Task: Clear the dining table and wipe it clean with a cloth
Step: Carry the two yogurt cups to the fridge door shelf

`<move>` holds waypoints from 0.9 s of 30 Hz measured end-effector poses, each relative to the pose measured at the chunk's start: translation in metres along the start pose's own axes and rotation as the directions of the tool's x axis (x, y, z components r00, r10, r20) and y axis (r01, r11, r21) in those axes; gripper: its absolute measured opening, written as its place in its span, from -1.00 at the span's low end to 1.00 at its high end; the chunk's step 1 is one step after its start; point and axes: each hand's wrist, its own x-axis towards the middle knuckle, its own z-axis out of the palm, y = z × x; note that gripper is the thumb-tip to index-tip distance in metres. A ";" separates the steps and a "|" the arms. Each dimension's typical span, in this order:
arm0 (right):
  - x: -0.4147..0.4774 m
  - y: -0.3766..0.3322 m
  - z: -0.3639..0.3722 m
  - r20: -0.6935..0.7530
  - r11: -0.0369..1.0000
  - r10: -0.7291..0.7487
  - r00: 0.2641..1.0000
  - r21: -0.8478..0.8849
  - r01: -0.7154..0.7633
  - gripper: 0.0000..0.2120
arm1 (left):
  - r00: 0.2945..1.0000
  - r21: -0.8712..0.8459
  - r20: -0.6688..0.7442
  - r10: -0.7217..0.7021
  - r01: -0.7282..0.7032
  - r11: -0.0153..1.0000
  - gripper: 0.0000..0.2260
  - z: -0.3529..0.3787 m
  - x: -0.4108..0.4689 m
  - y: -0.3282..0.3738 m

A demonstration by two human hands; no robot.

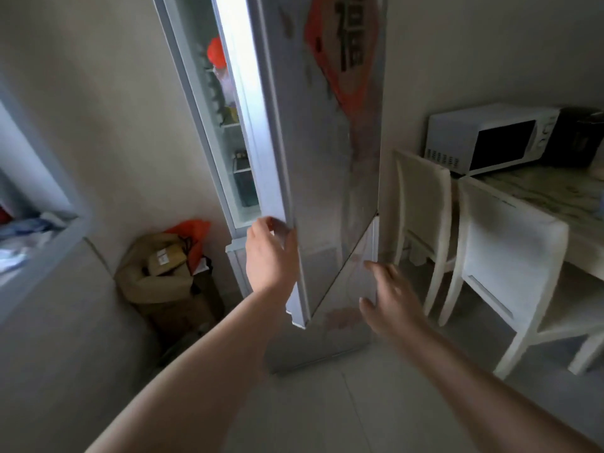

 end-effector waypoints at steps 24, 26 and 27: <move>0.205 0.015 0.027 0.095 0.988 -0.149 0.984 0.043 0.146 -0.45 | 0.985 0.564 -0.018 -0.173 0.153 0.811 -0.18 0.076 0.174 -0.042; 0.216 0.018 0.026 0.092 0.992 -0.129 0.987 0.025 0.127 -0.46 | 0.980 0.539 -0.020 -0.197 0.177 0.823 -0.15 0.082 0.191 -0.048; 0.221 0.019 0.026 0.090 0.993 -0.116 0.989 0.016 0.115 -0.47 | 0.979 0.534 -0.017 -0.204 0.182 0.826 -0.14 0.084 0.199 -0.051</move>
